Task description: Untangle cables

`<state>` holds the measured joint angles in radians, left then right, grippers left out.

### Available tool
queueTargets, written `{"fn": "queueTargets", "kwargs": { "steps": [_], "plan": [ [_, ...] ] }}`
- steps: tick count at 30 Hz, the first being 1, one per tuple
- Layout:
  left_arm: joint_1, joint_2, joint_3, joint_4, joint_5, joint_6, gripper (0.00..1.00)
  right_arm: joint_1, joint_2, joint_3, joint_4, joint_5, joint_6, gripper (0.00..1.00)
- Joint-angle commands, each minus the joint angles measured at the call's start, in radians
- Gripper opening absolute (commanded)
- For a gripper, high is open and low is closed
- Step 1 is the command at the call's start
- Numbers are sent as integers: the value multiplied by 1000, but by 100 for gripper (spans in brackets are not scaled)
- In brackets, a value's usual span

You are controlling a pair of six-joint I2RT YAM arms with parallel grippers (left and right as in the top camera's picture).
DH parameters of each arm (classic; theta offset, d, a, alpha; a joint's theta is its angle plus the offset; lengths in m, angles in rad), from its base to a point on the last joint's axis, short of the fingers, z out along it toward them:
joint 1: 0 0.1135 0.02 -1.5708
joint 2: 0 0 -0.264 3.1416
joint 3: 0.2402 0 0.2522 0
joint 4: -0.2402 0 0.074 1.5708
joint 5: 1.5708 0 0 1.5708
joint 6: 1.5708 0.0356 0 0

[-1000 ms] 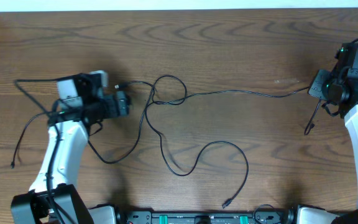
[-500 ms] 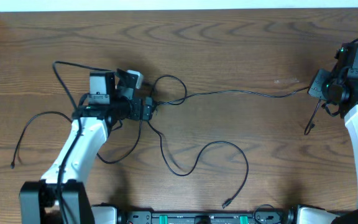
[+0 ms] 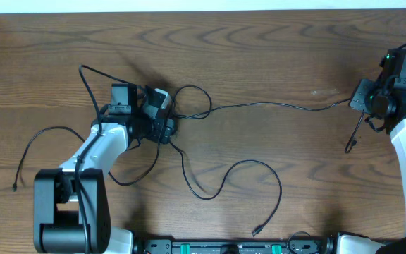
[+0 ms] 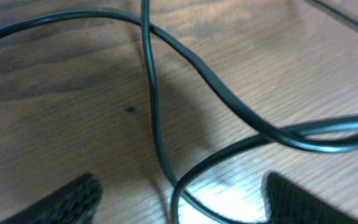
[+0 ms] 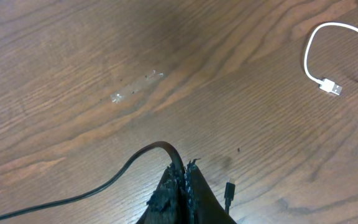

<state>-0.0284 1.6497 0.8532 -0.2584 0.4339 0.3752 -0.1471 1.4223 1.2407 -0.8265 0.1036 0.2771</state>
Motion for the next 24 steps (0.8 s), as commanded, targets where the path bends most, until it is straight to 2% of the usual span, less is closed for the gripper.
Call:
{"fn": "queueTargets", "kwargs": {
  "steps": [1, 6, 7, 8, 12, 13, 14, 15, 17, 21, 24],
  "plan": [
    [-2, 31, 2, 15, -3, 20, 68, -2, 5, 13, 0, -6, 6, 1],
    [-2, 75, 2, 33, 0, 20, 68, -2, 5, 13, 0, -7, 6, 1],
    [-2, 79, 2, 33, 4, 20, 64, -2, 5, 13, 0, -8, 6, 1],
    [-2, 82, 2, 34, 4, 20, 50, -2, 5, 13, 0, -7, 6, 1],
    [-2, 82, 2, 41, 4, 16, 43, -2, 5, 13, 0, -8, 6, 1],
    [-2, 82, 2, 43, 4, 16, 31, -2, 5, 13, 0, -9, 6, 1],
    [-1, 82, 2, 44, 3, 16, 14, -2, 5, 13, 0, -10, 6, 1],
    [-1, 82, 2, 44, 3, 16, 8, -2, 5, 13, 0, -10, 6, 1],
    [-1, 82, 2, 47, 3, 14, 8, -2, 5, 13, 0, -10, 6, 1],
    [-1, 82, 2, 82, -27, -67, 7, -2, 5, 13, -1, -10, 6, 1],
    [-1, 82, 2, 121, -187, -206, 8, -2, 5, 13, -2, -9, 6, 1]
  ]
}}
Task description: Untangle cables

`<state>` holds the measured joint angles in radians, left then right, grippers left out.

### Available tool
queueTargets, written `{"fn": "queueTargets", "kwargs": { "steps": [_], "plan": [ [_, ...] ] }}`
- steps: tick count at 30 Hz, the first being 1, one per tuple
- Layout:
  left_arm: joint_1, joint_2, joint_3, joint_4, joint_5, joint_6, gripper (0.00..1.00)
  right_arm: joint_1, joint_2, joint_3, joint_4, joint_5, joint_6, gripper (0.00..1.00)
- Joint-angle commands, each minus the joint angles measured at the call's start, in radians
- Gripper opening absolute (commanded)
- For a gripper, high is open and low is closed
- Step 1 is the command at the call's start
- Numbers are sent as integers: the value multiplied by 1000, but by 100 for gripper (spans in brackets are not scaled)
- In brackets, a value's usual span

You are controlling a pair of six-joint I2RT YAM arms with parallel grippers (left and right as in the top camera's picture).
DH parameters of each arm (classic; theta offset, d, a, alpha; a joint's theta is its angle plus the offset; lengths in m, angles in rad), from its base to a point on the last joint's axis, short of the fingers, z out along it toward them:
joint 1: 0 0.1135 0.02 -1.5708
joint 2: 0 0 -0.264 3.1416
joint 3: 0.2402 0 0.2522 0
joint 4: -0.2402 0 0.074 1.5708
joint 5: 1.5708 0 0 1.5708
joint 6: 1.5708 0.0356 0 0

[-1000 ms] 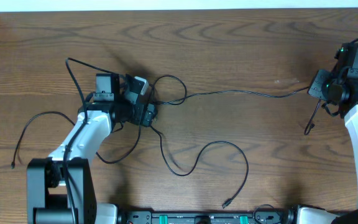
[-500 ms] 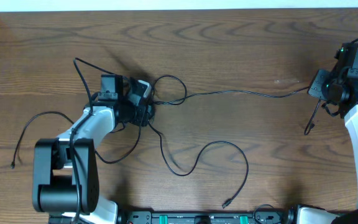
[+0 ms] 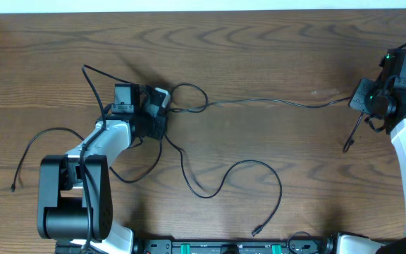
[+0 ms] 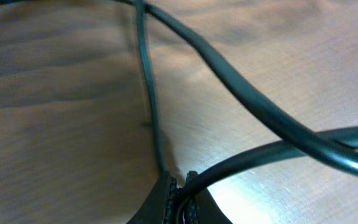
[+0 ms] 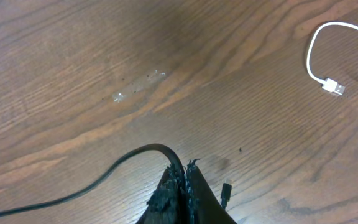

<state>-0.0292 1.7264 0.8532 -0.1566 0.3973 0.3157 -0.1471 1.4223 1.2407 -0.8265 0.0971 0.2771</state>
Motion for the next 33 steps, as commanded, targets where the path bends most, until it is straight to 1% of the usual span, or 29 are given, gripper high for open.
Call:
{"fn": "queueTargets", "kwargs": {
  "steps": [1, 2, 5, 6, 8, 10, 13, 16, 19, 23, 28, 29, 31, 32, 33],
  "plan": [
    [0, 4, 2, 29, -295, -241, 8, -2, 5, 13, -4, -3, 6, 1],
    [0, 3, 2, 29, -382, -291, 8, -2, 5, 13, -4, -3, 6, 1],
    [0, 3, 2, 1, -720, -470, 7, -2, 5, 13, -4, 0, 6, 1],
    [0, 3, 2, -13, -806, -518, 8, -2, 5, 13, -4, 2, 5, 1],
    [0, 3, 2, -37, -948, -590, 7, -3, 5, 13, -4, 4, -6, 1],
    [1, 3, 2, -49, -1017, -607, 7, -3, 5, 13, -5, 33, -5, 1],
    [15, 3, 2, -52, -1031, -621, 7, -3, 5, 13, -15, 98, -5, 1],
    [43, 3, 2, -66, -1030, -689, 7, -4, 5, 13, -36, 159, -4, 1],
    [74, 3, 2, -74, -1015, -695, 7, -10, 5, 13, -57, 245, 27, 1],
    [102, 3, 2, -84, -992, -695, 8, -38, 5, 13, -61, 248, 49, 1],
    [111, 3, 2, -84, -910, -695, 8, -43, 5, 13, -67, 211, 86, 1],
    [111, 3, 2, -81, -896, -695, 7, -43, 5, 13, -67, 202, 86, 4],
    [111, 3, 2, -77, -847, -695, 8, -43, 5, 13, -64, 176, 85, 29],
    [111, 3, 2, -73, -820, -694, 7, -43, 5, 13, -62, 162, 84, 43],
    [111, 3, 2, -71, -800, -691, 7, -42, 5, 13, -61, 153, 85, 54]
  ]
}}
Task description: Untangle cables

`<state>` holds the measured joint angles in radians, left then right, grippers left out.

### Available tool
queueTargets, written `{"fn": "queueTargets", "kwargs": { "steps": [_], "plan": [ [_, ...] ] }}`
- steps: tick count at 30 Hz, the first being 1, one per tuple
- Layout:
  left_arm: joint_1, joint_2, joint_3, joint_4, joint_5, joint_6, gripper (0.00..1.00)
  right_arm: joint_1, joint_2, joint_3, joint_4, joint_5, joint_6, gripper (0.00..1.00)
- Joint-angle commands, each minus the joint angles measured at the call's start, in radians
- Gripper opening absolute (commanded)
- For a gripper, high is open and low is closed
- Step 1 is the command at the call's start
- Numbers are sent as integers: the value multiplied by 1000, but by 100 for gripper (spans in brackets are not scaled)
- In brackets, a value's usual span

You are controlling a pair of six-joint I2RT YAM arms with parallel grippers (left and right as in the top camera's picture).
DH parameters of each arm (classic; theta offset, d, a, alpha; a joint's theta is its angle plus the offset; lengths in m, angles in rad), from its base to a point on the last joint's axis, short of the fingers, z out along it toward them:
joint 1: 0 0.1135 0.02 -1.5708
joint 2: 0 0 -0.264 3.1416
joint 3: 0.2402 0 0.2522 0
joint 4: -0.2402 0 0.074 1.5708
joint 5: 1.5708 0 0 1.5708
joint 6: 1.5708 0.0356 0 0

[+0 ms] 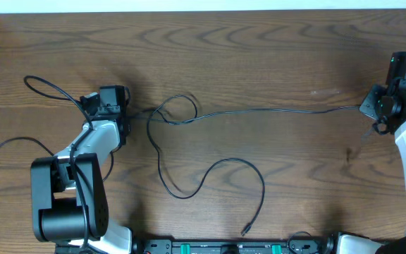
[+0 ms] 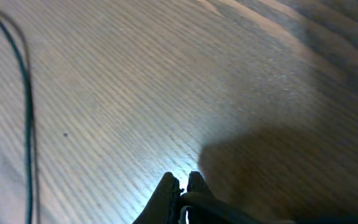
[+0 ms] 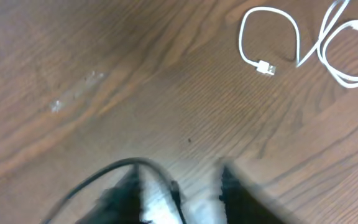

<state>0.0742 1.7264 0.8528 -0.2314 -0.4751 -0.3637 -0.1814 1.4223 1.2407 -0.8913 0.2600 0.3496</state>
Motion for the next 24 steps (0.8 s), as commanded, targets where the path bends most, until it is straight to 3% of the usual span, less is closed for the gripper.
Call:
{"fn": "queueTargets", "kwargs": {
  "steps": [1, 2, 5, 7, 13, 18, 24],
  "plan": [
    [8, 3, 2, 6, 90, -12, 7, -5, 5, 13, 5, -25, 12, 66],
    [8, 3, 2, 14, 123, -12, 7, -5, 5, 13, 8, -56, 11, 81],
    [8, 3, 2, 29, 182, -11, 8, -5, 5, 13, 10, -106, 11, 96],
    [8, 3, 2, 38, 238, 5, 7, -5, 5, 13, 15, -177, 6, 99],
    [8, 3, 2, 81, 474, 85, 8, 13, 24, 13, 55, -436, -105, 99],
    [2, 3, 2, 120, 664, 148, 7, 60, 69, 13, 73, -524, -155, 99],
    [-23, 3, 2, 154, 782, 196, 7, 151, 148, 13, 117, -584, -210, 99]
  ]
}}
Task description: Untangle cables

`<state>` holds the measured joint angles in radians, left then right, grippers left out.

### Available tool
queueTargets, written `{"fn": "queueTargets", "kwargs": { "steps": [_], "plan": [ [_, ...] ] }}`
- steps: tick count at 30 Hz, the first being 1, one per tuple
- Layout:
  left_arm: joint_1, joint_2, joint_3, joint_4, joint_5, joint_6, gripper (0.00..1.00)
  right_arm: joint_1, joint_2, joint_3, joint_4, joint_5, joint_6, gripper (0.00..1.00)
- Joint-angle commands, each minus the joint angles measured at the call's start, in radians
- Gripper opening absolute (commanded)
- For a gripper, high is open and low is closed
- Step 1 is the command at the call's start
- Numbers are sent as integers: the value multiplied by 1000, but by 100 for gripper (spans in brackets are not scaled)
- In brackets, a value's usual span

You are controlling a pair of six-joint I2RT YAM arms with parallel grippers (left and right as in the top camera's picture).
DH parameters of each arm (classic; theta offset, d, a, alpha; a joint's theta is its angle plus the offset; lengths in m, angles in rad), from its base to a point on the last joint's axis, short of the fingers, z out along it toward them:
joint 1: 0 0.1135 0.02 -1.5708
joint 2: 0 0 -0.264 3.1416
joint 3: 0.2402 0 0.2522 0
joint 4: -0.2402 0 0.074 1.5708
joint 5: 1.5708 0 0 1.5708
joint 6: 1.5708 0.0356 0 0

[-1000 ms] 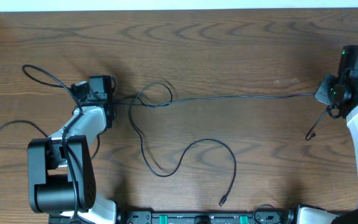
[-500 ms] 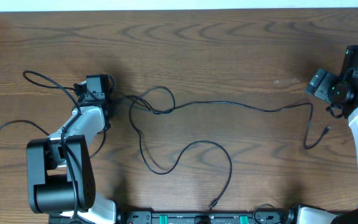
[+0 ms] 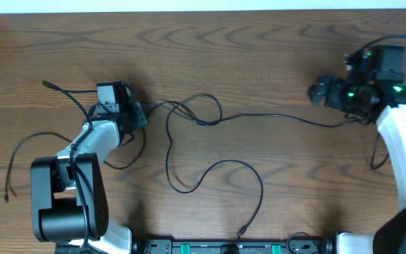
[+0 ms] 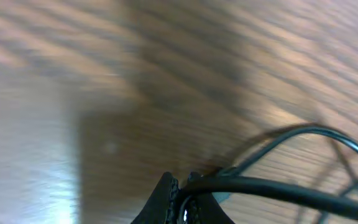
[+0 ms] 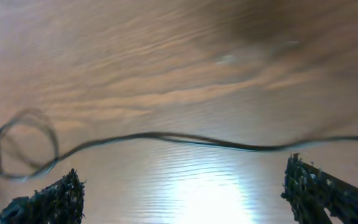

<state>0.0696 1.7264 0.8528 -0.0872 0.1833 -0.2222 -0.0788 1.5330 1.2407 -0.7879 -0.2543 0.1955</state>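
Note:
Black cable (image 3: pixel 273 116) runs across the wooden table from my left gripper (image 3: pixel 141 116) towards the right arm. It forms overlapping loops (image 3: pixel 196 109) just right of that gripper. A second strand (image 3: pixel 220 166) curves down to a plug (image 3: pixel 242 231) near the front. My left gripper (image 4: pixel 180 183) is shut on the thick black cable (image 4: pixel 278 190). My right gripper (image 3: pixel 314 92) is open above the cable's right part. In the right wrist view its fingers (image 5: pixel 55 199) stand wide apart, the cable (image 5: pixel 166 137) lying on the table beyond them.
Another black cable arc (image 3: pixel 27 144) lies at the far left and ends near the table's left side. The left arm's base (image 3: pixel 69 204) stands at front left. A black rail (image 3: pixel 224 247) runs along the front edge. The right arm (image 3: pixel 400 141) fills the right side.
My right gripper was at the far right edge with its fingers parting at the cable; now it is open further left over the cable. The left gripper shifted slightly right, and the loops slackened.
First my left gripper was open over the knot and the right was shut on the cable's right end. Then the left was shut on a strand. Later it was further left and the tangle stretched out. Now the right is open and has moved left.

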Motion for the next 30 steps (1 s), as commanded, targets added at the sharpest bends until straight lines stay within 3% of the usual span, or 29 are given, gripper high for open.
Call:
{"fn": "queueTargets", "kwargs": {
  "steps": [1, 17, 30],
  "plan": [
    [-24, 3, 2, 11, 123, 55, 8, 63, 48, 13, 21, -70, -56, 99],
    [-135, 3, 2, 11, 123, 126, 7, 377, 303, 13, 212, -70, -55, 99],
    [-173, 3, 2, -13, 123, 133, 8, 497, 335, 13, 274, -66, -54, 99]
  ]
}}
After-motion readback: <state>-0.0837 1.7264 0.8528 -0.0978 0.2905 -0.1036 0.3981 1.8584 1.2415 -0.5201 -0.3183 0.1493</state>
